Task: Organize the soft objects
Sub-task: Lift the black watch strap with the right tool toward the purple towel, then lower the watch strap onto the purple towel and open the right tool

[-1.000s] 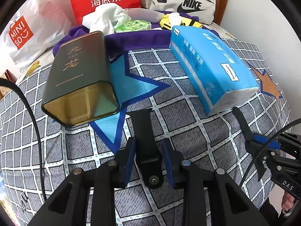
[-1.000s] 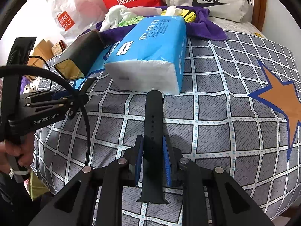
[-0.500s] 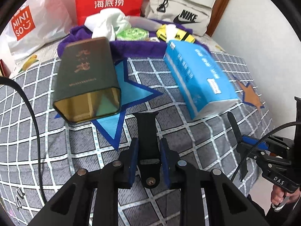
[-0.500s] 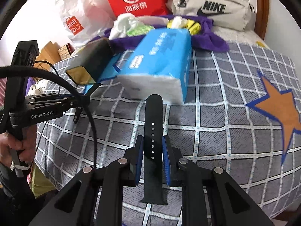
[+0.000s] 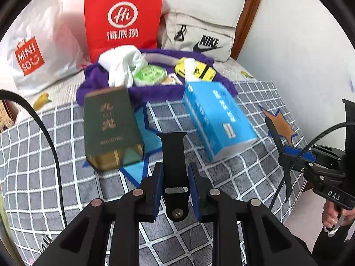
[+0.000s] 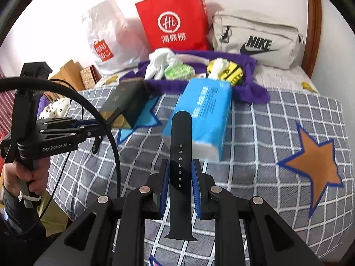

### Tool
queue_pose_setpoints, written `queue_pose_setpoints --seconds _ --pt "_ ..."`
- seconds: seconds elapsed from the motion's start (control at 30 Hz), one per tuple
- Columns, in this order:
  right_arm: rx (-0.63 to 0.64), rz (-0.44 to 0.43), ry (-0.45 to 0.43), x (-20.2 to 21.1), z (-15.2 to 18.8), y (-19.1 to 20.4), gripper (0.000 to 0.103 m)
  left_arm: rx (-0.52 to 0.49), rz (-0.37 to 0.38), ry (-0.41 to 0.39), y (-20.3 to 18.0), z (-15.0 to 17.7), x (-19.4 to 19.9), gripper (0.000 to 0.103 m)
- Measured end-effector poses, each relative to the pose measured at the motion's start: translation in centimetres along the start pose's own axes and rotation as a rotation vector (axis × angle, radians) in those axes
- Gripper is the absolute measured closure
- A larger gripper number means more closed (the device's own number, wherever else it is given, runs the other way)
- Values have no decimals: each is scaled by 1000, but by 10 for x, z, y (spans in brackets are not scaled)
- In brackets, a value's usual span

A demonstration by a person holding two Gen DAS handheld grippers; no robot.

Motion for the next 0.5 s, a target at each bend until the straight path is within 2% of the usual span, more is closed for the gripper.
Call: queue_pose_setpoints --seconds 0.27,0.5 --pt "3 -13 -31 8 -33 2 83 12 -10 -63 17 -29 24 81" --pt "9 -28 -44 6 -65 6 83 8 -4 -86 33 -62 28 81"
Point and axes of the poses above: each gripper's, at about its wrist camera, not at the fingertips, and x roughly against the way its jaws point, y to its left, z to its underside, the point moved 2 cm from there along -x, roughly the way its jaws point, and after that the axes turned 12 degrees about -x, right-handed, at the moved point
